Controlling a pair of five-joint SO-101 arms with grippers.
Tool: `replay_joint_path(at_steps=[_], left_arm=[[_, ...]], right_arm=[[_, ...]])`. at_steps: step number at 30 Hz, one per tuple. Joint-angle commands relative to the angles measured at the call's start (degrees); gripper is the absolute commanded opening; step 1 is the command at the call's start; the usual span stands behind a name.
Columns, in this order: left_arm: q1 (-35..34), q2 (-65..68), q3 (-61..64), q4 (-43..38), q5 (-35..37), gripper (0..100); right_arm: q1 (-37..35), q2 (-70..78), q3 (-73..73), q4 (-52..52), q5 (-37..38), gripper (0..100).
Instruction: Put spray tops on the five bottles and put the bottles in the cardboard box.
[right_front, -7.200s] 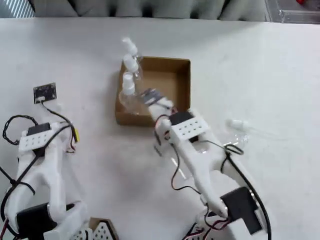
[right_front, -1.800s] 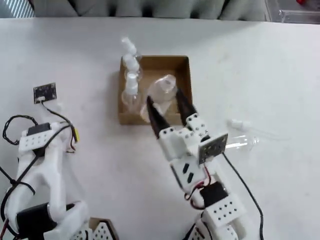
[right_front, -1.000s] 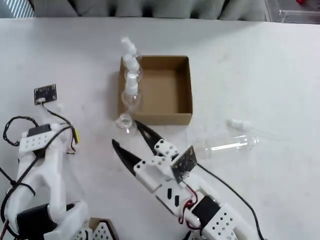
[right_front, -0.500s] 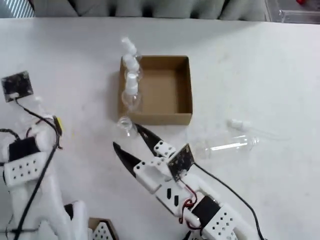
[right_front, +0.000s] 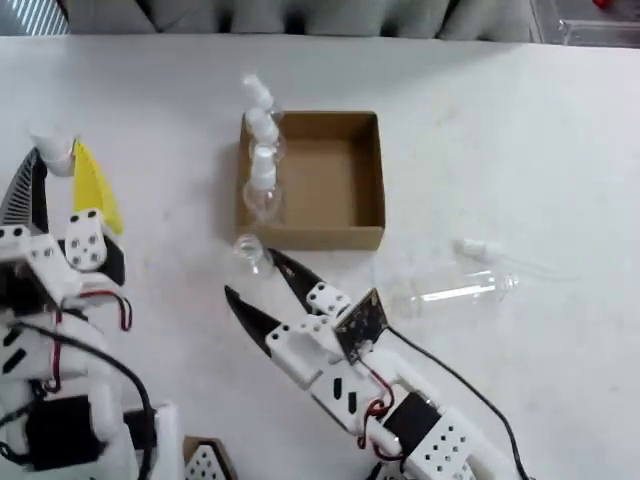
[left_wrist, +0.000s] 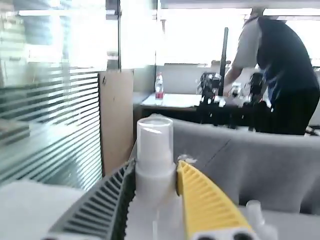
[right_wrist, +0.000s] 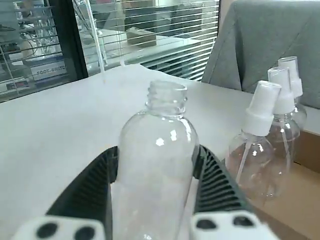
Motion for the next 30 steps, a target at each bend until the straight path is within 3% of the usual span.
replay_joint_path(at_steps=[1, 10, 21, 30], left_arm=[[4.3, -2.8, -0.3, -4.3, 0.5, 2], [10.6, -2.8, -2.2, -3.9, 0.6, 2], [20.5, 8.6, -23.9, 15.8, 0.7, 2], [23.3, 10.2, -25.8, 18.9, 0.7, 2]], right_arm=[[-0.6, -0.6, 0.5, 0.5, -0.5, 1.5], [-0.5, -0.6, 0.5, 2.4, -0.1, 1.5], [-0.6, -0.6, 0.5, 2.4, 0.0, 1.5], [-8.0, -0.6, 0.5, 7.2, 0.1, 1.5]])
